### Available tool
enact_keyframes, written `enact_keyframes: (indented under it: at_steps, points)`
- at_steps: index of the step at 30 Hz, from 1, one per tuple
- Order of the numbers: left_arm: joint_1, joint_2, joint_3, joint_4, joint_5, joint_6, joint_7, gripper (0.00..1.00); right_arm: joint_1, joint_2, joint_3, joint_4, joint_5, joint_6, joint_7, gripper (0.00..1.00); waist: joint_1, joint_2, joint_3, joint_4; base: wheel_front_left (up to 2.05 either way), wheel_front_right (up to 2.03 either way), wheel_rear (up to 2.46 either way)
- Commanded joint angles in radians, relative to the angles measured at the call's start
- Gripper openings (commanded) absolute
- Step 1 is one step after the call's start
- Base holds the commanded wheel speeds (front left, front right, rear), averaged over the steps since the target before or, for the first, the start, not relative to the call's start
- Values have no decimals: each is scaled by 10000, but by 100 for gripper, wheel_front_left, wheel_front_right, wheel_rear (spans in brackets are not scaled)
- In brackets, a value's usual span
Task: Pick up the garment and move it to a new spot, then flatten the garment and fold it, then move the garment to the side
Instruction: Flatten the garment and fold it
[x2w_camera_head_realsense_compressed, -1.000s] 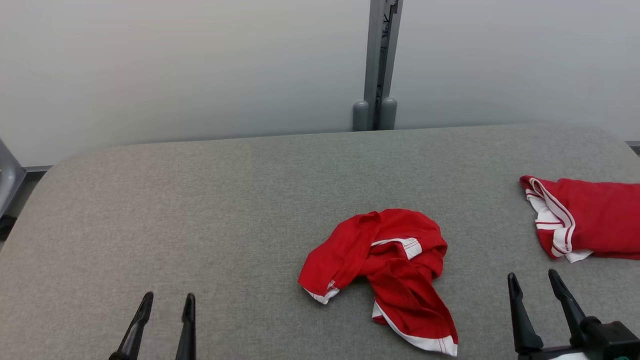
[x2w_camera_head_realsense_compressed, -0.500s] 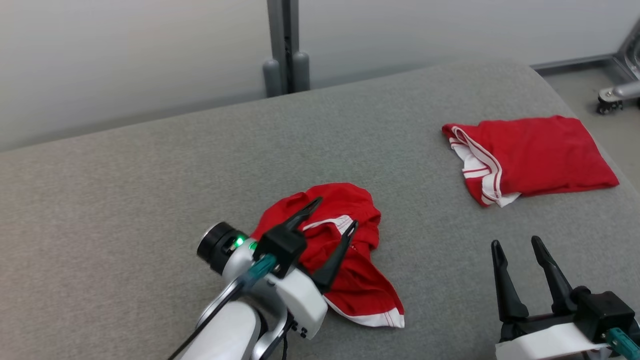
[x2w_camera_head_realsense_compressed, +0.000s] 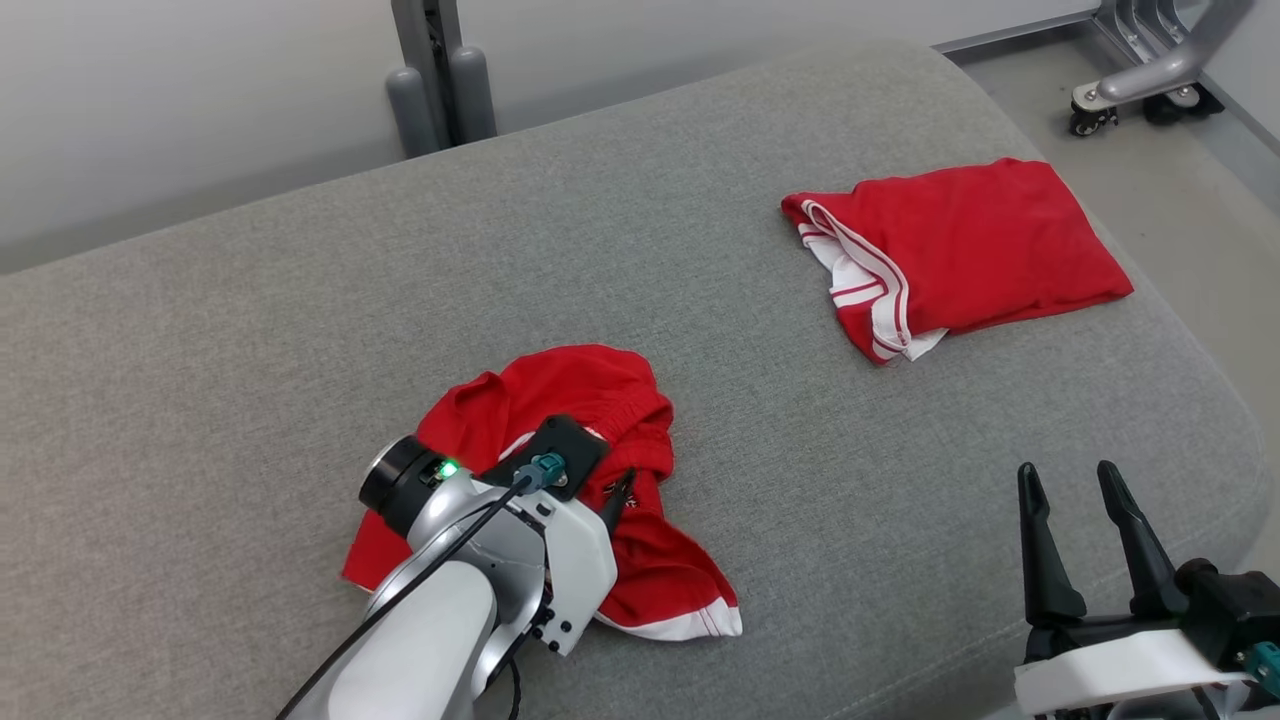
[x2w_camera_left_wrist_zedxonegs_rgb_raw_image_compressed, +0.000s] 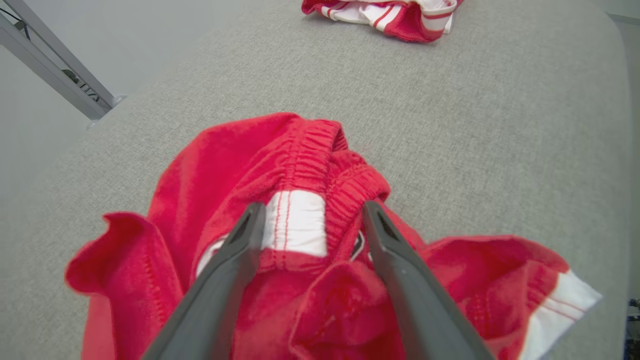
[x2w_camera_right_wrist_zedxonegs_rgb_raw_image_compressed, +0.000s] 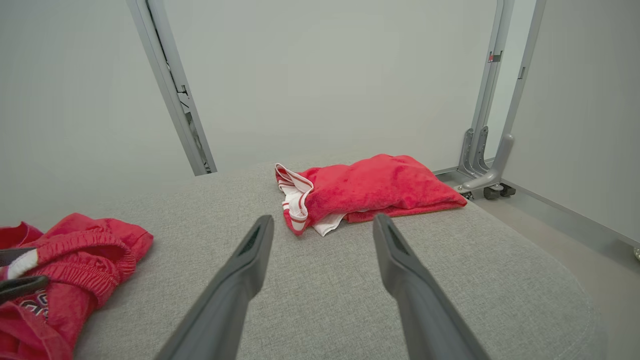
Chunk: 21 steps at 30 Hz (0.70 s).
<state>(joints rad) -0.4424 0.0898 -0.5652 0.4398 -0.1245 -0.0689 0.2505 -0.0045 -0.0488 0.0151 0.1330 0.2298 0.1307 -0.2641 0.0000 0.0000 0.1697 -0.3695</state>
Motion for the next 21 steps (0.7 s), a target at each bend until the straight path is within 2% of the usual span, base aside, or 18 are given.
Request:
enact_keyframes:
  at_steps: [1, 2, 3, 5, 10, 13, 15, 18, 19, 21]
  points:
    - [80, 81, 49, 33, -43, 62, -1, 100, 55, -36, -2, -16, 0, 1, 2, 100, 0, 0, -56, 68, 0, 0, 0]
    - [95, 120, 71, 37, -82, 88, 3, 91, 52, -36, 16, -20, -3, 1, 2, 100, 0, 0, -78, 105, 0, 0, 0]
    - [117, 139, 86, 37, -102, 104, 16, 47, 37, -39, 29, -27, 2, 1, 2, 100, 0, 0, -94, 141, 0, 0, 0]
    - [203, 144, 100, 143, -215, 67, 101, 0, -7, -41, 36, -35, 3, 1, 2, 100, 0, 0, -114, 228, 0, 0, 0]
    - [237, 119, 231, 269, -545, 11, -73, 0, -39, -42, 60, -21, -47, 1, 2, 100, 0, 0, -154, 352, 0, 0, 0]
    - [227, -75, 620, -64, -1236, -8, -478, 0, 29, -42, 18, 7, -83, 1, 2, 100, 0, 0, -209, 433, 0, 0, 0]
    - [338, -247, 1109, -602, -2346, -87, -863, 0, 122, -39, -17, 29, -109, 1, 2, 100, 0, 0, -256, 523, 0, 0, 0]
    - [344, -346, 1626, -1915, -4712, -18, -1398, 0, 198, -39, -17, 46, -119, 1, 2, 100, 0, 0, -340, 716, 0, 0, 0]
    - [266, -384, 1656, -2459, -5572, 236, -1670, 0, 229, -39, 14, 55, -149, 1, 2, 100, 0, 0, -375, 780, 0, 0, 0]
    - [91, -389, 1427, -3291, -6496, 708, -1942, 0, 264, -44, 39, 66, -196, 1, 2, 100, 0, 0, -441, 924, 0, 0, 0]
